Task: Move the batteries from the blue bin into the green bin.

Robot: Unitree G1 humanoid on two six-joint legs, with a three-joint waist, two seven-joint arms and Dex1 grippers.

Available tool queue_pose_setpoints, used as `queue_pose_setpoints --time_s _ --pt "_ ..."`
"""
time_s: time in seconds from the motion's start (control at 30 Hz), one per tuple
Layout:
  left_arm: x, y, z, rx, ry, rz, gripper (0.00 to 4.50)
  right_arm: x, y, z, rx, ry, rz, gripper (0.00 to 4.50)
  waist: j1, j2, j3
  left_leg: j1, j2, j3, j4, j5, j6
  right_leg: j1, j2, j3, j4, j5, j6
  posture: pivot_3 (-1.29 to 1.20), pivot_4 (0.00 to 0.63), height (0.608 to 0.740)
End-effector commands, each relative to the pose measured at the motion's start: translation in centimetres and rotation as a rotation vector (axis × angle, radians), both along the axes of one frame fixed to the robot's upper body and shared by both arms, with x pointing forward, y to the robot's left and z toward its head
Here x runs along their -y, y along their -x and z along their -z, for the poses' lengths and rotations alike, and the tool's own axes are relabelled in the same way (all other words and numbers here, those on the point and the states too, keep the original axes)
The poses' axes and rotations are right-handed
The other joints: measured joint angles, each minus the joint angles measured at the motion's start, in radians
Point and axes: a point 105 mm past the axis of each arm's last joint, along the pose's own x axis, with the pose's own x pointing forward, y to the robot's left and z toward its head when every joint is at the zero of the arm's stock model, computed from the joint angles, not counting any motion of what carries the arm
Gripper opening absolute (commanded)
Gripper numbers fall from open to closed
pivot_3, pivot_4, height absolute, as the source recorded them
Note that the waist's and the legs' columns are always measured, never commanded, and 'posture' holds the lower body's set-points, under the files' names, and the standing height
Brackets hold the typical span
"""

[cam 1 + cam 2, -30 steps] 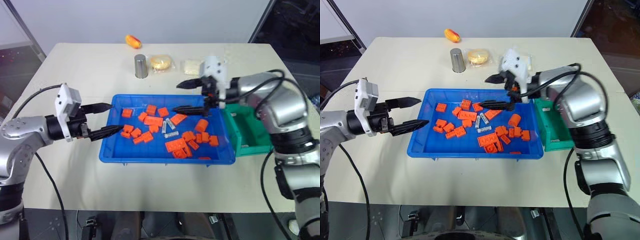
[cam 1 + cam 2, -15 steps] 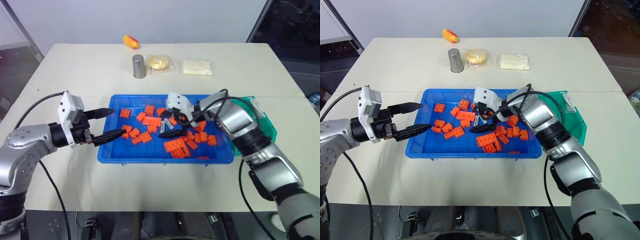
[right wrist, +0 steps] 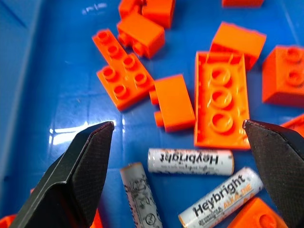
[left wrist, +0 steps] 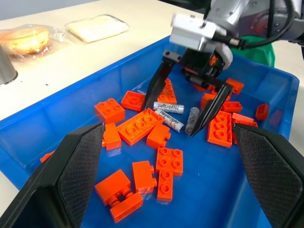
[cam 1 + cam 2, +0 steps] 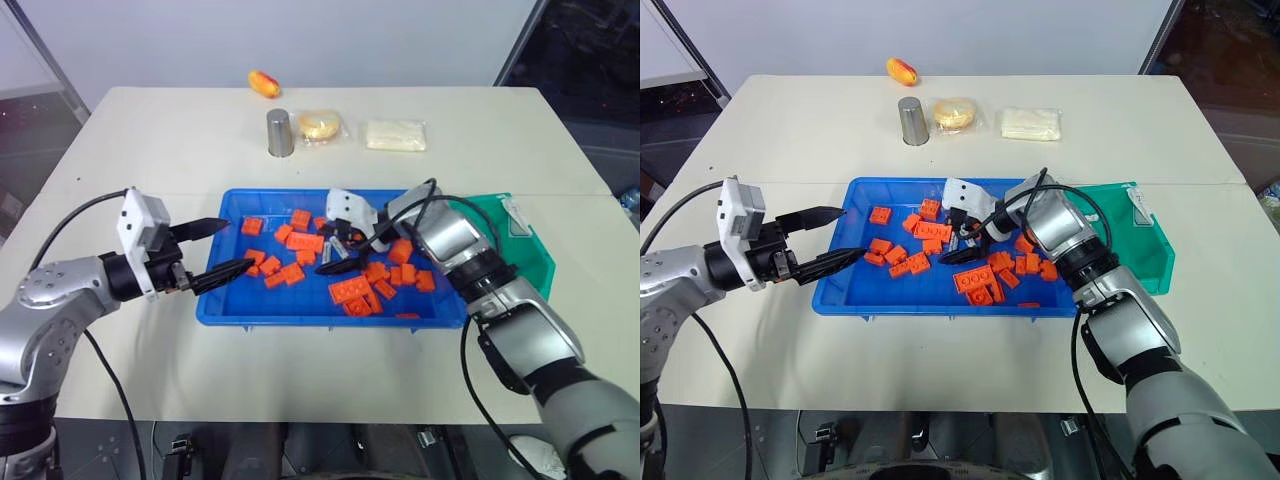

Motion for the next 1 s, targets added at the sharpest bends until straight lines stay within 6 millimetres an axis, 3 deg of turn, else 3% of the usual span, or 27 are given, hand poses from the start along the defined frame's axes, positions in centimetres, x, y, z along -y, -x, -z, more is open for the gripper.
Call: queue_pose_setpoints --time_s 0.03,0.6,0.67,0.8,1.0 --pt "0.3 0.2 -0.9 0.054 0.0 0.007 4.5 -0.4 -0.5 -1.3 0.045 0.008 -0.015 4.48 0.0 0.0 0.0 0.0 0.0 0.0 0.0 0.0 0.0 0.0 0.0 0.0 0.0 0.0 0.0 0.0 0.15 0.74" --pt "0.3 -0.4 -1.0 0.084 0.012 -0.017 4.5 -1.5 -0.6 -0.1 0.051 0.089 -0.06 4.48 -0.001 0.0 0.0 0.0 0.0 0.0 0.0 0.0 0.0 0.0 0.0 0.0 0.001 0.0 0.0 0.0 0.15 0.74" --pt "0.4 -0.3 -1.0 0.086 0.013 -0.018 4.5 -1.2 -0.6 0.1 0.058 0.111 -0.067 3.96 -0.001 0.0 0.0 0.0 0.0 0.0 0.0 0.0 0.0 0.0 0.0 0.0 0.001 0.0 0.0 0.0 0.15 0.74" --pt "0.3 -0.4 -1.0 0.088 0.016 -0.021 4.5 -0.7 -0.5 0.2 0.06 0.127 -0.074 2.19 -0.001 0.0 0.0 0.0 0.0 0.0 0.0 0.0 0.0 0.0 0.0 0.0 0.001 0.0 0.0 0.0 0.15 0.74" --pt "0.4 -0.4 -1.1 0.093 0.02 -0.021 4.5 -1.0 -0.8 -0.2 0.071 0.106 -0.056 2.23 -0.001 0.0 0.0 0.001 0.0 0.0 0.0 0.0 0.0 0.0 0.0 0.0 0.001 0.0 0.0 0.0 0.15 0.74"
